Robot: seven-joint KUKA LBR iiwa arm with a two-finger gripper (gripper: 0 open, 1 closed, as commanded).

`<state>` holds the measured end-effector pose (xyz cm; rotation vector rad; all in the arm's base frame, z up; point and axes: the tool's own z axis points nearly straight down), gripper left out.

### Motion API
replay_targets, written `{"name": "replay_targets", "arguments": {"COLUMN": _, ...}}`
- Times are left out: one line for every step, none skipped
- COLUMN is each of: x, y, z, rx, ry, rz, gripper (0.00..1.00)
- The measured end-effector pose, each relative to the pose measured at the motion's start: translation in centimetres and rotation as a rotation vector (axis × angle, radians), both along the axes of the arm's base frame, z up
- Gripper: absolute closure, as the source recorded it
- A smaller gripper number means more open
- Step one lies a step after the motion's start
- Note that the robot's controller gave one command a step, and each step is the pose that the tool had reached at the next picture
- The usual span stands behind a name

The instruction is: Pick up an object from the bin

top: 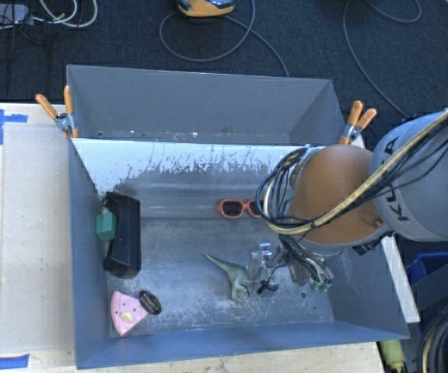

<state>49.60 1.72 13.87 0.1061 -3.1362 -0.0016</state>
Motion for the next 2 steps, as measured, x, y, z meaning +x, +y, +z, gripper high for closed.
{"name": "replay_targets", "arguments": {"x": 6.17, "y": -8.23, "z": 4.21, "rx": 0.000, "ry": -0.003, "rz": 0.087, "gripper": 0.00}}
{"name": "replay_targets", "arguments": {"x": 6.15, "y": -8.16, "z": 4.17, "rx": 0.001, "ry": -0.002, "rz": 0.087, "gripper": 0.00}}
